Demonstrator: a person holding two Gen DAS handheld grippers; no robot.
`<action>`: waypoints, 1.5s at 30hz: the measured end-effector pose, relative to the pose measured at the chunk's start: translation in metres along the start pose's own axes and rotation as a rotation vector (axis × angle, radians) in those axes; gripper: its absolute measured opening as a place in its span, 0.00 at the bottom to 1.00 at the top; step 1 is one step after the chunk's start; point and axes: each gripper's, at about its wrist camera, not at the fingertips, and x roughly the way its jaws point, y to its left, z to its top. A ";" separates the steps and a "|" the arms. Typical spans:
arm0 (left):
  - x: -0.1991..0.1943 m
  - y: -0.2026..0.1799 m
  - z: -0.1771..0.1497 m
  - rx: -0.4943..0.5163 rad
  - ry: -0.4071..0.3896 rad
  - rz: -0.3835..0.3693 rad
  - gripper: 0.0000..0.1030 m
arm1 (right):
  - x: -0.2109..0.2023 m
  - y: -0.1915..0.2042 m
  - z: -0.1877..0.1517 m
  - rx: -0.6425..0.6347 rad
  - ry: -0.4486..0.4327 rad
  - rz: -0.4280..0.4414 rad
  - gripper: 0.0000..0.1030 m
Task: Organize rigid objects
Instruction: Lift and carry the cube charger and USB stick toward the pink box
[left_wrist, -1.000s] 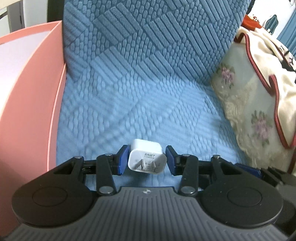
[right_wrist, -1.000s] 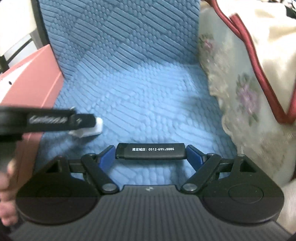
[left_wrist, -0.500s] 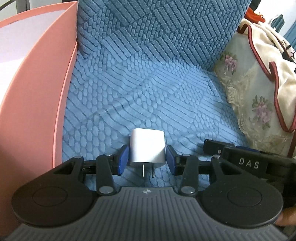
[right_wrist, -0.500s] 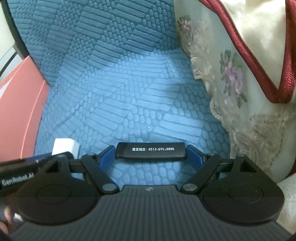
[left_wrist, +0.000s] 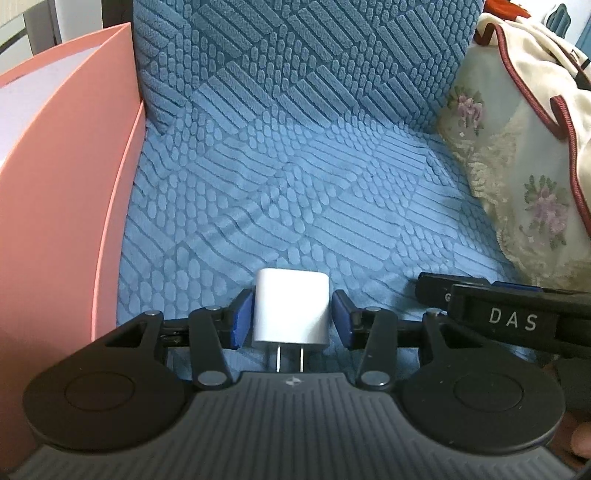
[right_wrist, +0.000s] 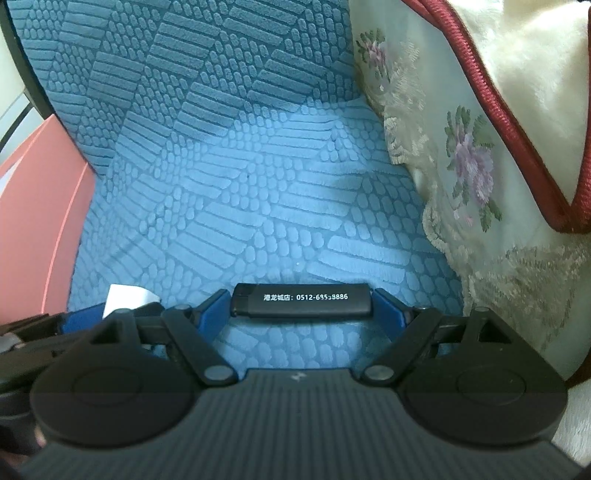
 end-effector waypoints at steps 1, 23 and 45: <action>0.000 0.000 0.000 0.004 -0.004 0.007 0.48 | 0.001 0.000 0.001 -0.003 0.004 0.008 0.82; -0.081 0.003 0.003 -0.130 -0.021 -0.057 0.47 | -0.089 -0.006 -0.006 -0.101 -0.081 0.100 0.82; -0.244 0.003 -0.022 -0.164 -0.157 -0.108 0.47 | -0.230 0.010 -0.037 -0.197 -0.217 0.162 0.82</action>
